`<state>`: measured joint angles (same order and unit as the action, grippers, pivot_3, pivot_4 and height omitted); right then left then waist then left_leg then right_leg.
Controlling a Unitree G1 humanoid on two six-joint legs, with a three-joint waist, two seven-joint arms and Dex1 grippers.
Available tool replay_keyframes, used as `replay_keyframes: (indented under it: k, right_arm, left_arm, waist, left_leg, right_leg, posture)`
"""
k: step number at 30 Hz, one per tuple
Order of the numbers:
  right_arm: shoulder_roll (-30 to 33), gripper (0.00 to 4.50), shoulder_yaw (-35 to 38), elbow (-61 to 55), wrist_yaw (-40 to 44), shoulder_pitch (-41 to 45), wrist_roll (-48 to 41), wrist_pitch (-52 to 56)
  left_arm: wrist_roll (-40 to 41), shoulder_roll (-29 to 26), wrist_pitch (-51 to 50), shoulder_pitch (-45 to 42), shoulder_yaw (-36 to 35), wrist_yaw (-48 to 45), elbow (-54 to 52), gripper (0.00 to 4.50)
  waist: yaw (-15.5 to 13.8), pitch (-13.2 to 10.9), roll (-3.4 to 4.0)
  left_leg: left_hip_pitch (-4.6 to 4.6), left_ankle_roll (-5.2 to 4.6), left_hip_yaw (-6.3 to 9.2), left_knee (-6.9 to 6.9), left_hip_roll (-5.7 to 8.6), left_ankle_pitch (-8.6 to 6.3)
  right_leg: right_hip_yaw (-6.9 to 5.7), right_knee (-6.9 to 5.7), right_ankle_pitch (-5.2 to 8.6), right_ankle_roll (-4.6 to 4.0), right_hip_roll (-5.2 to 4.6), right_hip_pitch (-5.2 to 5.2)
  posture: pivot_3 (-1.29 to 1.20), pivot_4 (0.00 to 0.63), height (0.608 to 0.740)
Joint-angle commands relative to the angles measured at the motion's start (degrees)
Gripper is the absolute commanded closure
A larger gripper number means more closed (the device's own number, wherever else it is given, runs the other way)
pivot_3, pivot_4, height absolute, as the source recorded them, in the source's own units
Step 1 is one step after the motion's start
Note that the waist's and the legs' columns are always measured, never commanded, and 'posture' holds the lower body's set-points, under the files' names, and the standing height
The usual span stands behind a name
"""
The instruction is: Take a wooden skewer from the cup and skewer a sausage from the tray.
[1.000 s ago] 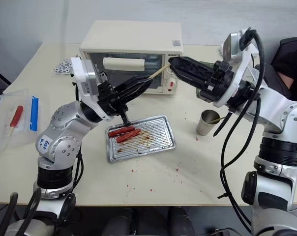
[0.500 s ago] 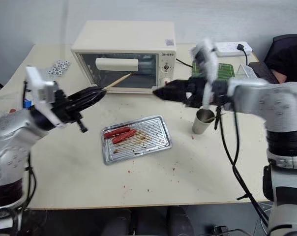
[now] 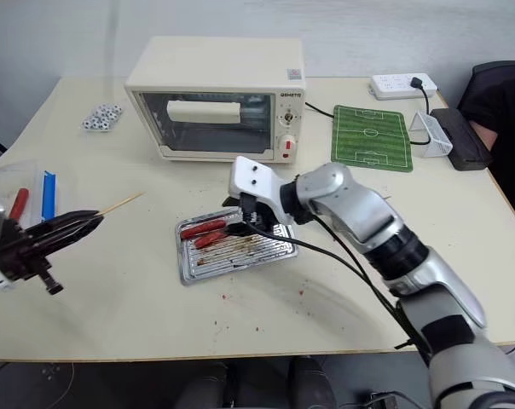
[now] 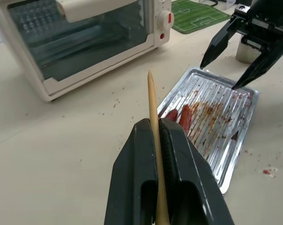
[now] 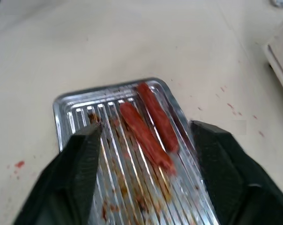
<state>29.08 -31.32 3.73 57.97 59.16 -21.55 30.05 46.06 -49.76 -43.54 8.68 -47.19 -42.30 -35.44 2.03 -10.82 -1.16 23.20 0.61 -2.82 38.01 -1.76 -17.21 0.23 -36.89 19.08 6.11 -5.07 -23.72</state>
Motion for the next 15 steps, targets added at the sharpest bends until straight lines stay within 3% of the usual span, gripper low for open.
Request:
replay_keyframes:
  k: [1, 15]
  right_arm:
    - [-3.08, 2.34, -0.16, 2.70, 3.92, 1.93, 2.22, -0.19]
    - [-15.46, 2.34, -2.36, 28.78, 7.97, 6.46, 19.53, -20.11]
  left_arm:
    - [-0.55, 0.00, 1.87, 1.11, -2.95, -0.16, -0.76, 4.50]
    - [0.27, 0.88, 3.21, 1.40, -1.27, 1.74, -2.70, 4.50]
  waist:
    - [-0.08, 0.00, 0.00]
    - [1.77, 0.00, -0.01]
  left_leg:
    - [0.00, 0.01, 0.04, 0.00, 0.00, 0.00]
    - [-0.02, 0.09, 0.09, -0.09, 0.07, 0.01]
  right_leg:
    - [-0.04, 0.00, 0.01, -0.02, -0.02, 0.01]
    - [-0.86, -0.14, 0.04, -0.10, -0.34, 0.01]
  posture:
    - [0.00, 0.150, 0.740]
    - [0.00, 0.150, 0.740]
